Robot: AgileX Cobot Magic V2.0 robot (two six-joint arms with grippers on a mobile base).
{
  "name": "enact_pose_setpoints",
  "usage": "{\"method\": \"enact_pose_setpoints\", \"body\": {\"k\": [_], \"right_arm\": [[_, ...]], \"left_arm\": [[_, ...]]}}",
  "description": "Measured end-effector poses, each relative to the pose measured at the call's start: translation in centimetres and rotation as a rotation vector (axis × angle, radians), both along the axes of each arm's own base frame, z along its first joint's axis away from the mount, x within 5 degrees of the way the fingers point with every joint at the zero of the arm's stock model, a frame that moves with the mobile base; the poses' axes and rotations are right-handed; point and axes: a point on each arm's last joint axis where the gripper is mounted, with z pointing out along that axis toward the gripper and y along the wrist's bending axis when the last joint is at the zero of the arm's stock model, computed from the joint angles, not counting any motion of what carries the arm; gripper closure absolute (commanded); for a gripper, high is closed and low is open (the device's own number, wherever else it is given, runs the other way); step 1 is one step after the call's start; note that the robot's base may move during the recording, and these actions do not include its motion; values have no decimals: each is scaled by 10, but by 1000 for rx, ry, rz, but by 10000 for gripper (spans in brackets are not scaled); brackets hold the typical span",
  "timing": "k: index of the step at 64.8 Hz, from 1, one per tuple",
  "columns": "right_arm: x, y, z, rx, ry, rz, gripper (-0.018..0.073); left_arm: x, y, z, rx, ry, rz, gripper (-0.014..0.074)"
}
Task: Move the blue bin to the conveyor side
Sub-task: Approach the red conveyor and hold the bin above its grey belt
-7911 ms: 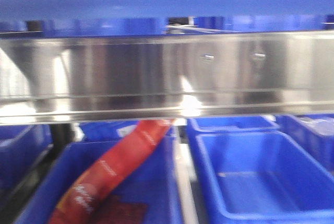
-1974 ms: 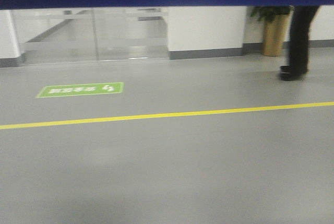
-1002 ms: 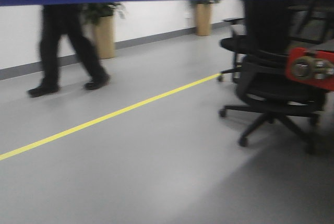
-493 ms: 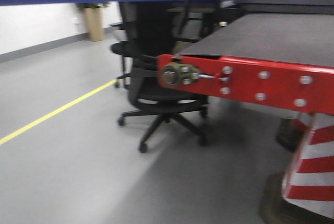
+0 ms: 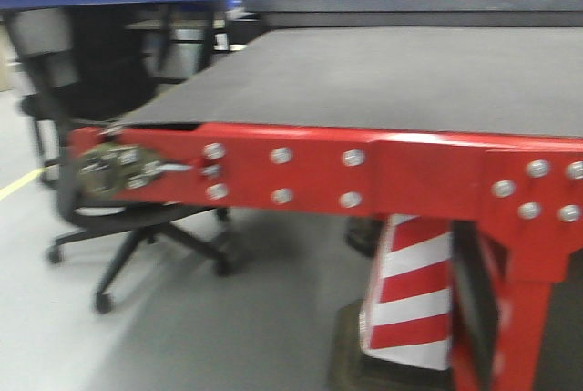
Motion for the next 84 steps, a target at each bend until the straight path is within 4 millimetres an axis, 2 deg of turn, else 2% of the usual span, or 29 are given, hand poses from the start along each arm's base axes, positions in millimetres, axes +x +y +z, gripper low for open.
{"method": "enact_pose_setpoints", "body": {"k": [84], "right_arm": [[0,0,0,-1,0,-1,637]], "left_arm": [[1,0,0,-1,2,-1,614]]}}
